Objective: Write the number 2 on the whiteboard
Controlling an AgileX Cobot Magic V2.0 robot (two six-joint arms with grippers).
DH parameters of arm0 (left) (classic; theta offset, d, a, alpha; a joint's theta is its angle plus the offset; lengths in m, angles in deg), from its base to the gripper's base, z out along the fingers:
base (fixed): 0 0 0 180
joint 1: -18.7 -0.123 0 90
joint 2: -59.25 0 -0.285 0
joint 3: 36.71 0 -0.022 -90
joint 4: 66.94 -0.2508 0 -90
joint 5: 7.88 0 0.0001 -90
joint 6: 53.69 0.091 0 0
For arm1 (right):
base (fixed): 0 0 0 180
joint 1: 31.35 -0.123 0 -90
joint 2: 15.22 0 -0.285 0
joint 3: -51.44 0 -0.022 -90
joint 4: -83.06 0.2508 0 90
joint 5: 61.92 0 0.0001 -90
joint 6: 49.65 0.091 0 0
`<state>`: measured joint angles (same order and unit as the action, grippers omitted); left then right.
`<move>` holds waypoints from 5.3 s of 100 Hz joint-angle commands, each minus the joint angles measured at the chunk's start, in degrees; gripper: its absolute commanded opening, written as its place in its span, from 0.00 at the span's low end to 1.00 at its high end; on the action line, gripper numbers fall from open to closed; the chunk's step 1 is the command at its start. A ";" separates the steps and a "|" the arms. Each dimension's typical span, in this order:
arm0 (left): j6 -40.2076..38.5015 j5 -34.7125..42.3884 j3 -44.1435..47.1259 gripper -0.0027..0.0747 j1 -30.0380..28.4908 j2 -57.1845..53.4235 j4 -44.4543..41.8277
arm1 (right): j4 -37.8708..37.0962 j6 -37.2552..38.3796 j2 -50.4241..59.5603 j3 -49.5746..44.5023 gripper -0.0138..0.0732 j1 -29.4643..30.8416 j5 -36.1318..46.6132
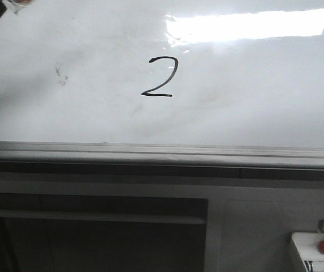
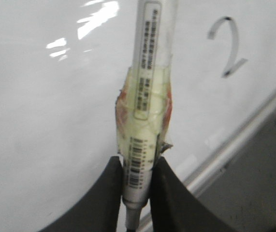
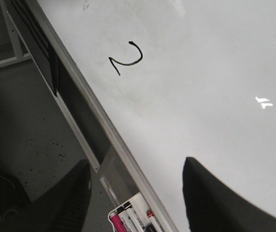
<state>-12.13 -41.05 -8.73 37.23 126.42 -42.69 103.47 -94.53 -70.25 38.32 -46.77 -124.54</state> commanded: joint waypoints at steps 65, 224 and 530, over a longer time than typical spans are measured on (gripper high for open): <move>-3.36 25.77 7.88 0.09 -5.59 8.87 13.32 | 0.93 0.40 3.81 -6.87 0.59 0.57 5.91; -33.22 11.58 18.98 0.01 -10.38 -33.49 -17.10 | -32.87 53.45 30.40 -27.11 0.08 0.57 19.73; -33.08 38.22 51.12 0.01 -16.34 -61.18 -14.68 | -20.07 53.60 48.79 -66.40 0.08 17.86 67.27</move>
<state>-44.69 -7.21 40.59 20.92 66.84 -57.82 83.48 -40.81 -22.44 -26.38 -29.19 -62.44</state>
